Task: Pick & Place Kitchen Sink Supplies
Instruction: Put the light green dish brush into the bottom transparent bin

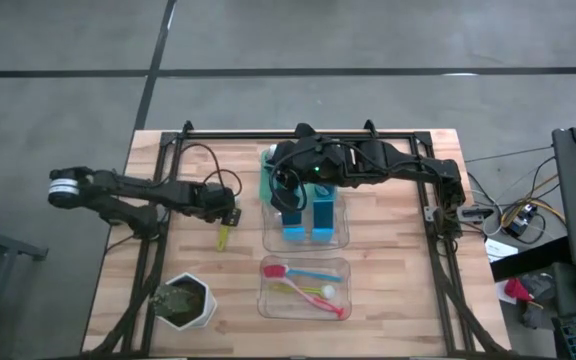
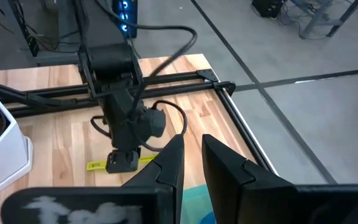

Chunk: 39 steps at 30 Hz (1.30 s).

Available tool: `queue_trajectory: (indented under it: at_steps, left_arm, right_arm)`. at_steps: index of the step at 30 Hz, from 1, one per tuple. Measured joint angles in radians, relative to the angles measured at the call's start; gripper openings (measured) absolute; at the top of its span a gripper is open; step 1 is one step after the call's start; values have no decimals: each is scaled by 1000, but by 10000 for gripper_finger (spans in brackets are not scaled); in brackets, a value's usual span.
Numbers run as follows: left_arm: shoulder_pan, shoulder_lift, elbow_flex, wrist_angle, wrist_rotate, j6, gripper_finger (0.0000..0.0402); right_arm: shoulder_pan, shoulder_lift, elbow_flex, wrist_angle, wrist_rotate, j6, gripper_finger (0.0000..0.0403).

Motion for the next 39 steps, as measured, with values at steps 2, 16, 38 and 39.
queue_trajectory:
  at_steps: [2, 16, 38, 39]
  left_arm:
    - [0, 25, -3, 26, -1, 1, 238]
    - [1, 106, 1, 63, -1, 70, 149]
    - [0, -91, 19, 77, 153, 105, 54]
    - [0, -106, 27, 75, 163, 105, 47]
  right_arm:
    - [0, 0, 0, 0, 0, 4, 52]
    - [0, 0, 0, 0, 0, 6, 54]
    - [0, 0, 0, 0, 1, -25, 49]
    - [0, 0, 0, 0, 1, -28, 48]
